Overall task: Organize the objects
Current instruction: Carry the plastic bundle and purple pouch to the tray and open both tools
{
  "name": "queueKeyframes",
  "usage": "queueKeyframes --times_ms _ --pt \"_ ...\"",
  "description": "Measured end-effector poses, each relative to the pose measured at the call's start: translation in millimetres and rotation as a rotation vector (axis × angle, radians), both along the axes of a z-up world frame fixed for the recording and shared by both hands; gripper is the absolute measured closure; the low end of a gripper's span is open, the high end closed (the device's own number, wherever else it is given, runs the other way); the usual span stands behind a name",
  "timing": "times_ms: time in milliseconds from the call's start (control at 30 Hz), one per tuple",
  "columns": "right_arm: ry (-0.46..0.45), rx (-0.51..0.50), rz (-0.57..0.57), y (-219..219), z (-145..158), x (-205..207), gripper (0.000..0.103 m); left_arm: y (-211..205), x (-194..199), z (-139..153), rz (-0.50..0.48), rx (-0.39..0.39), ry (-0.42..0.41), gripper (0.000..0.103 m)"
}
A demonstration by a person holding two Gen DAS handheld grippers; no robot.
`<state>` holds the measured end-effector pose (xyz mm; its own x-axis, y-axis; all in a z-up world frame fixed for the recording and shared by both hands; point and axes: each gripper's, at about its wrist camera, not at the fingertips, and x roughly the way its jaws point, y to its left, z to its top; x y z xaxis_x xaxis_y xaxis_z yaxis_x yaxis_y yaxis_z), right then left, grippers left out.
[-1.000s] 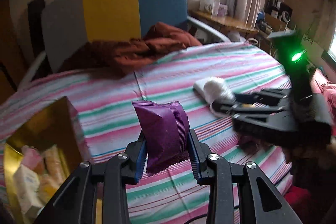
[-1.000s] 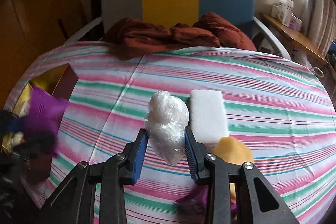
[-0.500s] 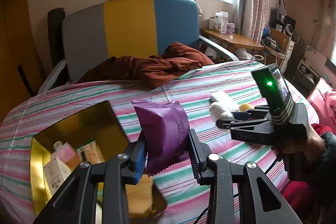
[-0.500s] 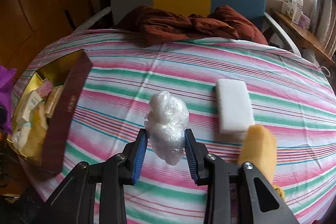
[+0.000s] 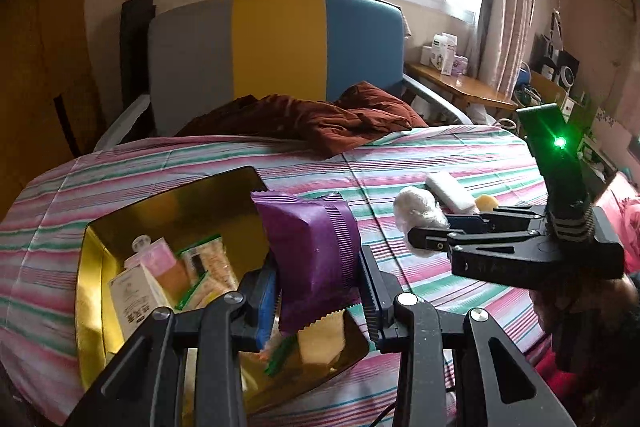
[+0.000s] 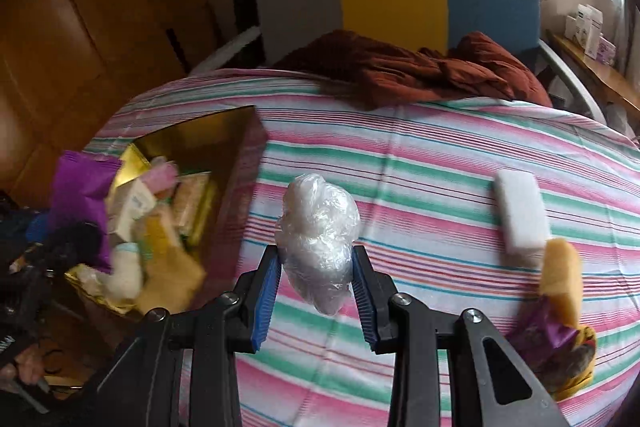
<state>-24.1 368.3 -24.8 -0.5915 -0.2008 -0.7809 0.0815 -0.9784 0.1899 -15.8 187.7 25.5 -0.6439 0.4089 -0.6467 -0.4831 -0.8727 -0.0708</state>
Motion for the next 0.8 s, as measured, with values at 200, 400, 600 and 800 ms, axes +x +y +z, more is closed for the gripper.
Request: queueKeyframes --times_ms 200,400,600,800 --pt "0.012 -0.031 0.055 -37 8 3 0.068 -23 0 -7 0.026 0.023 -0.021 0.066" --pt "0.020 -0.080 0.095 -71 13 4 0.068 -64 0 -12 0.078 0.060 -0.045 0.066" --pt "0.033 -0.101 0.152 -103 18 2 0.068 -136 -1 -14 0.237 0.082 -0.043 0.066" --pt "0.032 -0.102 0.202 -127 18 -2 0.068 -188 -15 -28 0.383 0.067 -0.071 0.066"
